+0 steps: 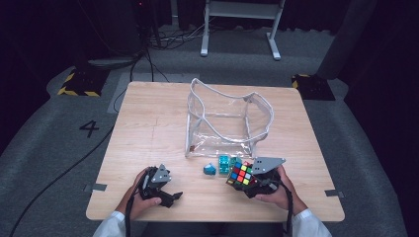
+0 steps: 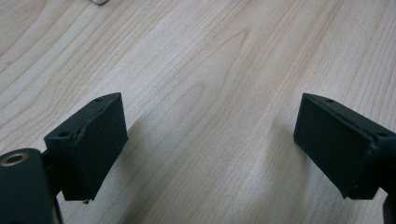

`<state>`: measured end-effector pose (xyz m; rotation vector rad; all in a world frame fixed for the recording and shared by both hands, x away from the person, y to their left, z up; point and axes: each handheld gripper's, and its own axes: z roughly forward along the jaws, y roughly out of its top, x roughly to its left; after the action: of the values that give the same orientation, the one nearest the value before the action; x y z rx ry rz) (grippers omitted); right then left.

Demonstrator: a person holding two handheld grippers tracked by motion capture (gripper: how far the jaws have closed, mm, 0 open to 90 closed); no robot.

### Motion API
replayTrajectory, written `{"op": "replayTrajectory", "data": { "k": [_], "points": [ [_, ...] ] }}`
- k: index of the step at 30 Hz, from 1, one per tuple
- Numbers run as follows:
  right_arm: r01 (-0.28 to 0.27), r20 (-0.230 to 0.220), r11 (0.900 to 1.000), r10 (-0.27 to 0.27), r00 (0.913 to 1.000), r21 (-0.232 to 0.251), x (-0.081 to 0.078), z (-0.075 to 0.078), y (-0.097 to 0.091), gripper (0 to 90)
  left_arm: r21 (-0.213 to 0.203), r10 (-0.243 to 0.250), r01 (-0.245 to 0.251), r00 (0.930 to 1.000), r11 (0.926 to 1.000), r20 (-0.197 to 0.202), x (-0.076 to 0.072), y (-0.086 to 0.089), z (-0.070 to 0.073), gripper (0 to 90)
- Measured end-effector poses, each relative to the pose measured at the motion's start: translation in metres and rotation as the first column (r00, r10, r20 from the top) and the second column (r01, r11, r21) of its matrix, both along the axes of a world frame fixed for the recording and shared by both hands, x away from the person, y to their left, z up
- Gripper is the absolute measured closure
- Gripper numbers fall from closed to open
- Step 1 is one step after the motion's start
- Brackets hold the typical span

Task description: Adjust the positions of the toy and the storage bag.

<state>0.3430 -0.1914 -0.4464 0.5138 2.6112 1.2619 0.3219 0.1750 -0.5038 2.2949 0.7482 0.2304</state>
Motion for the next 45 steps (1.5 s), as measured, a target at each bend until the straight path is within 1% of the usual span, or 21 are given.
{"op": "replayTrajectory", "data": {
  "k": [4, 7, 12, 14, 18, 22, 25, 26, 27, 30, 32, 34, 35, 36, 37, 38, 40, 43, 45],
  "points": [
    [0.037, 0.007, 0.999, -0.037, 0.9993, 0.024, 0.003, 0.005, -0.012, 33.7, -0.001, 0.001, -0.001, 1.0, 1.0, 0.001, 0.0, 0.0, 0.0, 9.8],
    [0.075, 0.022, 0.9969, -0.076, 0.9969, 0.023, 0.006, 0.01, -0.024, 33.7, -0.001, 0.0, 0.0, 1.0, 1.0, 0.001, 0.0, 0.0, 0.0, 9.8],
    [0.106, 0.031, 0.994, -0.107, 0.9938, 0.027, 0.008, 0.018, -0.041, 33.7, -0.001, 0.0, 0.0, 1.0, 1.0, 0.001, 0.0, 0.0, 0.0, 9.8],
    [0.132, 0.036, 0.9908, -0.133, 0.9905, 0.032, 0.01, 0.02, -0.049, 33.8, -0.001, 0.0, 0.0, 1.0, 1.0, 0.001, 0.0, 0.0, 0.0, 9.8],
    [0.175, 0.026, 0.9833, -0.176, 0.984, 0.051, 0.014, 0.023, -0.064, 33.7, 0.0, 0.0, 0.0, 1.0, 1.0, 0.001, 0.0, 0.0, 0.0, 9.8],
    [0.211, 0.025, 0.9762, -0.213, 0.9768, 0.047, 0.02, 0.026, -0.077, 33.7, -0.001, 0.0, 0.0, 1.0, 1.0, 0.001, 0.0, 0.0, 0.0, 9.8],
    [0.241, 0.025, 0.9688, -0.243, 0.9698, 0.057, 0.025, 0.03, -0.087, 33.7, 0.0, -0.001, 0.001, 1.0, 1.0, 0.001, 0.0, 0.0, 0.0, 9.8],
    [0.254, 0.027, 0.9651, -0.256, 0.9662, 0.062, 0.026, 0.032, -0.091, 33.7, -0.001, 0.0, 0.0, 1.0, 1.0, 0.001, 0.0, 0.0, 0.0, 9.8],
    [0.259, 0.027, 0.9639, -0.261, 0.9651, 0.064, 0.027, 0.033, -0.093, 33.8, -0.001, 0.0, 0.0, 1.0, 1.0, 0.001, 0.0, 0.0, 0.0, 9.8],
    [0.284, 0.03, 0.9559, -0.287, 0.9575, 0.073, 0.031, 0.039, -0.103, 33.7, 0.001, -0.001, 0.001, 1.0, 1.0, 0.003, 0.0, 0.0, 0.0, 9.6],
    [0.299, 0.025, 0.9506, -0.302, 0.9531, 0.085, 0.034, 0.042, -0.109, 33.7, 0.008, -0.004, 0.004, 0.9999, 1.0, 0.012, 0.001, 0.0, 0.0, 9.6],
    [0.313, 0.026, 0.9458, -0.316, 0.9484, 0.086, 0.038, 0.046, -0.114, 33.7, 0.008, -0.003, 0.002, 0.9999, 1.0, 0.013, 0.001, 0.0, 0.0, 9.6],
    [0.316, 0.022, 0.9446, -0.319, 0.9474, 0.087, 0.04, 0.049, -0.116, 33.8, 0.003, -0.001, 0.001, 1.0, 1.0, 0.006, 0.0, 0.0, 0.0, 9.6],
    [0.319, 0.023, 0.9436, -0.322, 0.9465, 0.09, 0.042, 0.051, -0.118, 33.7, 0.008, -0.001, 0.0, 0.9999, 1.0, 0.012, 0.001, 0.0, 0.0, 9.6],
    [0.323, 0.024, 0.9417, -0.327, 0.9448, 0.093, 0.044, 0.054, -0.12, 33.7, 0.003, -0.003, 0.003, 1.0, 1.0, 0.008, 0.001, 0.0, 0.0, 9.6],
    [0.326, 0.025, 0.9404, -0.33, 0.9436, 0.095, 0.046, 0.056, -0.122, 33.7, 0.008, -0.002, 0.002, 0.9999, 1.0, 0.014, 0.001, 0.0, 0.001, 9.6],
    [0.335, 0.026, 0.9361, -0.34, 0.9402, 0.106, 0.05, 0.063, -0.124, 33.7, 0.009, -0.002, 0.002, 0.9999, 1.0, 0.013, 0.001, 0.0, 0.001, 9.5],
    [0.341, 0.043, 0.9341, -0.347, 0.9368, 0.104, 0.055, 0.075, -0.125, 33.7, 0.005, -0.003, 0.003, 1.0, 1.0, 0.009, 0.001, 0.0, 0.0, 9.4],
    [0.338, 0.046, 0.9344, -0.345, 0.9375, 0.111, 0.059, 0.084, -0.124, 33.7, 0.006, -0.002, 0.002, 0.9999, 1.0, 0.01, 0.001, 0.0, 0.0, 9.3]
  ]
}}
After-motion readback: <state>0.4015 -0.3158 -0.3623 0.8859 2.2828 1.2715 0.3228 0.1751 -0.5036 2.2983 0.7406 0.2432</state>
